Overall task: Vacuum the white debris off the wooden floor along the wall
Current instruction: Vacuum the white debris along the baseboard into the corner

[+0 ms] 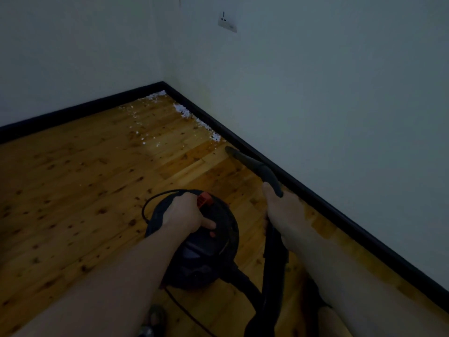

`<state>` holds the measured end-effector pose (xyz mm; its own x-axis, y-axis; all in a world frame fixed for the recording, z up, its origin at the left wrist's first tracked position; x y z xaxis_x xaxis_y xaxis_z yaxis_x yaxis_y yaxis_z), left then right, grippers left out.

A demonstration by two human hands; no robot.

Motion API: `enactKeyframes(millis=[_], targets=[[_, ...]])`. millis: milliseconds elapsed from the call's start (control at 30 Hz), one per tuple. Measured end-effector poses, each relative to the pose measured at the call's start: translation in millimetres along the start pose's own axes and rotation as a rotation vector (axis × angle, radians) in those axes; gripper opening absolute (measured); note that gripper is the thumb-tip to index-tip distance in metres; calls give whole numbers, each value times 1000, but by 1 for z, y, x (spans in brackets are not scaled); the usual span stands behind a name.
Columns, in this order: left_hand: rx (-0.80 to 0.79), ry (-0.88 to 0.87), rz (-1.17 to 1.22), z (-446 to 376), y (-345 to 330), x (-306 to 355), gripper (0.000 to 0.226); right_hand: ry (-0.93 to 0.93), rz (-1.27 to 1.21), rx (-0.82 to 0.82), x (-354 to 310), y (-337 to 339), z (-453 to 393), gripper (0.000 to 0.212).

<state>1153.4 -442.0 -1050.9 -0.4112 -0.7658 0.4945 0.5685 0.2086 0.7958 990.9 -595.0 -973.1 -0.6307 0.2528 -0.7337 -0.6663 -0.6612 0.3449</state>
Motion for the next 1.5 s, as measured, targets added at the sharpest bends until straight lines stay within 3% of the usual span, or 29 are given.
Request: enactKeyframes(millis=[533, 1200, 1500], targets=[[37, -21, 15, -41, 7, 13, 62, 50, 40, -93, -18, -8, -35, 48], [31, -20, 18, -35, 7, 16, 57, 99, 198, -31, -42, -24, -60, 53], [33, -29, 6, -39, 12, 16, 59, 107, 133, -54, -34, -32, -47, 47]])
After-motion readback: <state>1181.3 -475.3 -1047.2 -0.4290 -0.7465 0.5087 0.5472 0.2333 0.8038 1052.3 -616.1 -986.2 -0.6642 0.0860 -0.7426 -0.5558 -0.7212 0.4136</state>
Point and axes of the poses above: each hand's wrist, its own z-axis away from the middle knuckle, its own y-axis out of the back of the hand, x = y × z, the point moved 2 cm from there along -z, towards the middle knuckle, and after that the axes turned 11 degrees about -y, right-handed, at the moved point
